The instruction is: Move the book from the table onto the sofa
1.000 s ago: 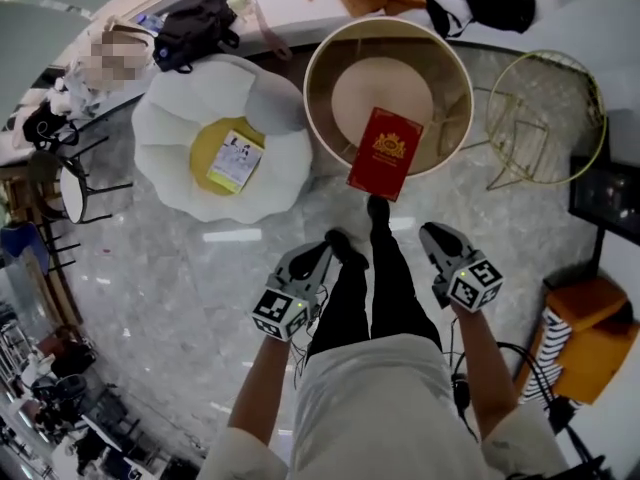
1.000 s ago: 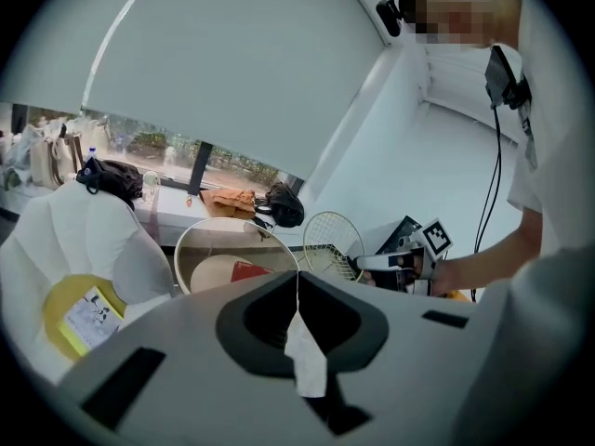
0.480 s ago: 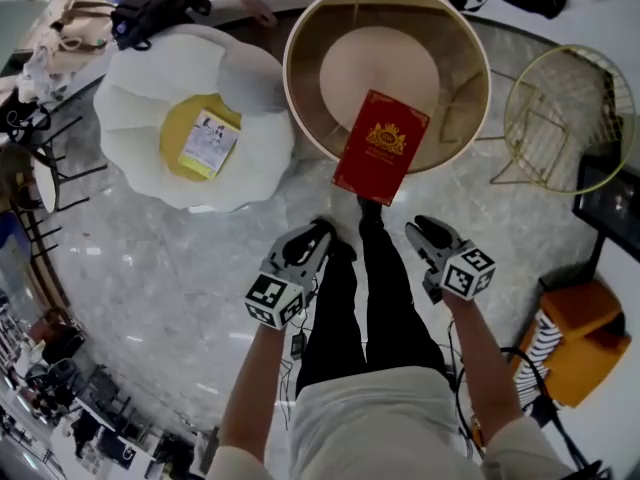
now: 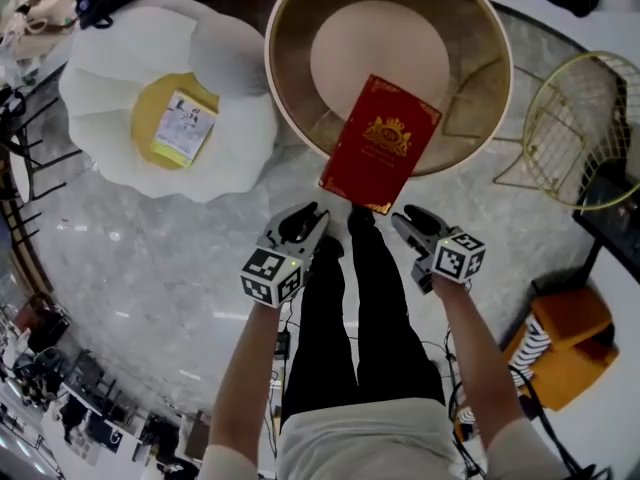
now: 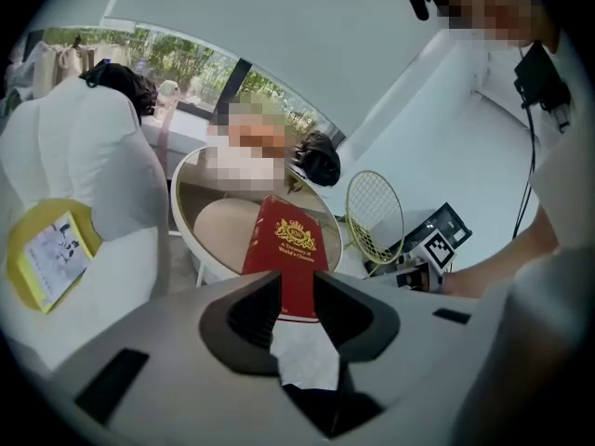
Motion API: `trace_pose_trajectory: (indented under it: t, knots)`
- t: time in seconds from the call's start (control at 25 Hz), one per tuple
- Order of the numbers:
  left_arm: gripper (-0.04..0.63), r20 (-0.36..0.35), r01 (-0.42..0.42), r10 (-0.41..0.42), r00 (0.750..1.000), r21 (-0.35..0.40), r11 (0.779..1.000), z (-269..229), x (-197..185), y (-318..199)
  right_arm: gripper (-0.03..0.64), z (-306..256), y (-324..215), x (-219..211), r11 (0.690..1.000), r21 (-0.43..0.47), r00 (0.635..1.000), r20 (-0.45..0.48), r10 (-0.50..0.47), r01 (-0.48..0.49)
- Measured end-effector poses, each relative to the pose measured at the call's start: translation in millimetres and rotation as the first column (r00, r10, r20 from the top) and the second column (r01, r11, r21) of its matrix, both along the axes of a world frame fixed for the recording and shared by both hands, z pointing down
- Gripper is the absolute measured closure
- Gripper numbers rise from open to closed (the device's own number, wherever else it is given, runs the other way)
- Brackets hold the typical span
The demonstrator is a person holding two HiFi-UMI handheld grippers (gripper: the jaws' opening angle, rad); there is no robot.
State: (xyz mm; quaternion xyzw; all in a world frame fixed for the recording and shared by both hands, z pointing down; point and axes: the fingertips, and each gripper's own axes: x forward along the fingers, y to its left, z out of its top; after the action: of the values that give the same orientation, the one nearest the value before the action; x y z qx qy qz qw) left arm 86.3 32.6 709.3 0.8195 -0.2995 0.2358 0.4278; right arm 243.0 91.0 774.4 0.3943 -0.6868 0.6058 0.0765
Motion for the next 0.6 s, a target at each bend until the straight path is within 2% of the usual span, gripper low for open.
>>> trace_pose_trajectory:
  t: [0.24, 0.48, 0.6]
  knots:
    - [0.429, 0.042, 0.042, -0.038, 0.998, -0.102, 0.994, 52.4, 2.5, -7.2, 0.341, 49.6, -0.3, -5.3, 0.995, -0.095, 0.998, 0.036, 0.045, -0.041]
    - [0.376, 0.088, 0.008, 0.006, 0.996, -0.151, 0.989, 80.1, 8.9, -12.4, 0.258, 73.5, -2.5, -14.5, 0.983, -0.175, 0.99, 0.113, 0.083, -0.062]
    - [0.373, 0.099, -0.007, 0.026, 0.995, -0.188, 0.982, 96.2, 7.6, -13.9, 0.244, 84.1, -6.1, -23.0, 0.978, -0.205, 0.986, 0.153, 0.071, -0.038]
